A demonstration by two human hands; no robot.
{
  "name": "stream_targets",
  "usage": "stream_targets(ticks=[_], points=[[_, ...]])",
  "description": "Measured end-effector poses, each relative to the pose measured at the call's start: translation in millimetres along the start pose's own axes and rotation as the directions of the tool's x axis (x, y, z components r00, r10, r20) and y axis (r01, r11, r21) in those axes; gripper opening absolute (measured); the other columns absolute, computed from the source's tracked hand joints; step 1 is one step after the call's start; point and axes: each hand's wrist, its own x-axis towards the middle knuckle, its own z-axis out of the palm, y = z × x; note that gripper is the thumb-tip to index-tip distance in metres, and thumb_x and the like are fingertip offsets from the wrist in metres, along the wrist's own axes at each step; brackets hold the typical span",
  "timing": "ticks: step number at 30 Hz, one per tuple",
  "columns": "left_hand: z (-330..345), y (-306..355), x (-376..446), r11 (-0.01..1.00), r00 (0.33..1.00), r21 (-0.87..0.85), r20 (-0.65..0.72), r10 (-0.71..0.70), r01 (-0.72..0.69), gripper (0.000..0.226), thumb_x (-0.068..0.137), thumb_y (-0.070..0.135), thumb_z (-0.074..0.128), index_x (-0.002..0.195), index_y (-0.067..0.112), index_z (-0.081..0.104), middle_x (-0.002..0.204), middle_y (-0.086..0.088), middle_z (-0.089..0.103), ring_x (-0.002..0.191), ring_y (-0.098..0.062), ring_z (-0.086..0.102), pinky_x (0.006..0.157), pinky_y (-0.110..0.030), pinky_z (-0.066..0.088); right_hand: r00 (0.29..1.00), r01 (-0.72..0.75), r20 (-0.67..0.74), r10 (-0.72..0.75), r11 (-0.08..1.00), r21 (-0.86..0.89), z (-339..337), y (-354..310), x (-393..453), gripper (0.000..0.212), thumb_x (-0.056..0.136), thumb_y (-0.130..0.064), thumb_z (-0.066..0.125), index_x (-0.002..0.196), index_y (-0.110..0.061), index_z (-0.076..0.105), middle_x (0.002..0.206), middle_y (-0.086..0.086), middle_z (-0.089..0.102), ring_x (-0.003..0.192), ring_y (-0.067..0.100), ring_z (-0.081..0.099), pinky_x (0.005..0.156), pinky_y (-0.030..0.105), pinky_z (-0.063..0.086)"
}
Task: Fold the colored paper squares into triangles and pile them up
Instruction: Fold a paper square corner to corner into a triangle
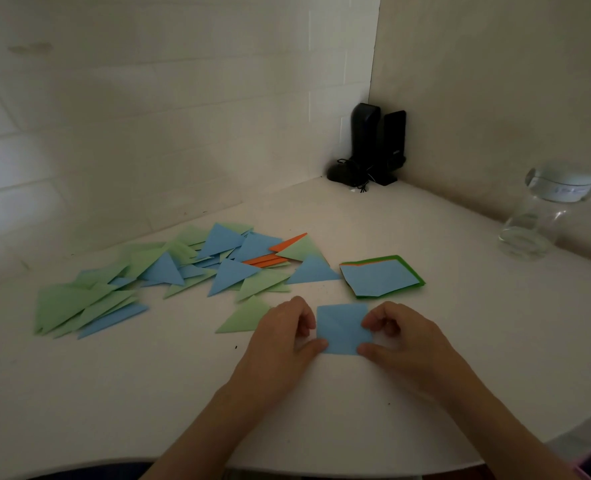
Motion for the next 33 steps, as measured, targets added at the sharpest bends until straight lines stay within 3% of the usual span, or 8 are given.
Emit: stream_targets(ticks=[7, 9, 12, 15, 19, 23, 28, 33], points=[[19, 6, -4, 0.957, 0.970, 0.166, -0.003, 0.243, -0.239, 0.021, 0.084, 0.008, 0.050, 0.091, 0.019, 0.067, 0.088, -0.001, 0.055, 0.080, -0.015, 0.050, 0.064, -0.028, 0.044, 0.997, -0.079, 0.000, 0.079, 0.996, 0.033, -2, -1, -5, 0.037, 0.077, -0.002, 0.060, 0.098, -0.032, 0.068, 0.083, -0.017, 0.055, 0.071, 0.002, 0.051, 0.064, 0.005, 0.038], [23, 11, -8, 0.929, 0.958, 0.259, -0.035, 0.283, -0.265, 0.017, 0.088, 0.023, 0.050, 0.091, 0.017, 0.065, 0.090, 0.000, 0.055, 0.082, -0.016, 0.048, 0.062, -0.032, 0.046, 0.996, -0.086, -0.002, 0.086, 0.996, -0.003, -2, -3, -8, 0.043, 0.076, 0.002, 0.055, 0.099, -0.031, 0.069, 0.087, -0.011, 0.059, 0.071, 0.001, 0.053, 0.065, 0.002, 0.038], [25, 22, -15, 0.900, 0.965, 0.364, -0.011, 0.263, -0.241, 0.052, 0.081, 0.059, 0.037, 0.091, 0.016, 0.064, 0.091, 0.002, 0.055, 0.082, -0.014, 0.048, 0.066, -0.029, 0.045, 0.994, -0.105, 0.008, 0.105, 0.994, -0.035, -2, -5, -16, 0.045, 0.076, 0.002, 0.053, 0.099, -0.032, 0.070, 0.095, -0.006, 0.065, 0.078, 0.002, 0.057, 0.067, -0.002, 0.037], [26, 28, -18, 0.878, 0.957, 0.415, -0.053, 0.286, -0.239, 0.053, 0.073, 0.071, 0.043, 0.078, 0.020, 0.059, 0.078, 0.006, 0.054, 0.068, -0.011, 0.046, 0.057, -0.024, 0.040, 0.996, -0.077, 0.035, 0.078, 0.996, -0.036, -4, -15, -23, 0.042, 0.078, 0.000, 0.054, 0.100, -0.031, 0.071, 0.091, -0.013, 0.065, 0.080, -0.003, 0.057, 0.069, -0.004, 0.036], [26, 28, -16, 0.883, 0.947, 0.404, -0.103, 0.306, -0.241, 0.022, 0.077, 0.043, 0.047, 0.071, 0.023, 0.055, 0.069, 0.008, 0.053, 0.059, -0.008, 0.049, 0.050, -0.023, 0.042, 0.997, 0.076, -0.001, -0.077, 0.986, -0.148, -7, -27, -27, 0.036, 0.074, -0.012, 0.066, 0.103, -0.035, 0.064, 0.092, -0.014, 0.060, 0.081, -0.001, 0.053, 0.072, 0.003, 0.036], [20, 16, -14, 0.860, 0.923, 0.403, -0.083, 0.375, -0.313, 0.018, 0.081, 0.027, 0.047, 0.073, 0.022, 0.062, 0.074, 0.007, 0.059, 0.065, -0.011, 0.055, 0.057, -0.023, 0.041, 0.989, 0.118, -0.045, -0.141, 0.936, -0.331, -11, -21, -12, 0.033, 0.071, -0.036, 0.076, 0.101, -0.040, 0.064, 0.092, -0.011, 0.043, 0.086, 0.006, 0.045, 0.078, 0.024, 0.042], [2, -4, -8, 0.827, 0.916, 0.445, -0.038, 0.400, -0.343, 0.006, 0.075, 0.027, 0.063, 0.074, 0.025, 0.068, 0.083, 0.010, 0.062, 0.077, -0.014, 0.055, 0.065, -0.026, 0.041, 0.993, 0.115, 0.010, -0.119, 0.935, -0.337, 0, -17, 5, 0.019, 0.074, -0.047, 0.072, 0.092, -0.040, 0.071, 0.085, -0.013, 0.037, 0.083, 0.007, 0.041, 0.075, 0.027, 0.042], [-4, -20, -6, 0.935, 0.959, 0.274, -0.107, 0.264, -0.226, 0.005, 0.077, 0.023, 0.066, 0.081, 0.020, 0.067, 0.084, 0.006, 0.060, 0.080, -0.016, 0.051, 0.068, -0.029, 0.045, 0.999, 0.044, 0.023, -0.040, 0.975, -0.217, 13, -10, 7, 0.020, 0.079, -0.053, 0.063, 0.086, -0.036, 0.071, 0.088, -0.010, 0.049, 0.080, 0.005, 0.050, 0.077, 0.028, 0.043]])
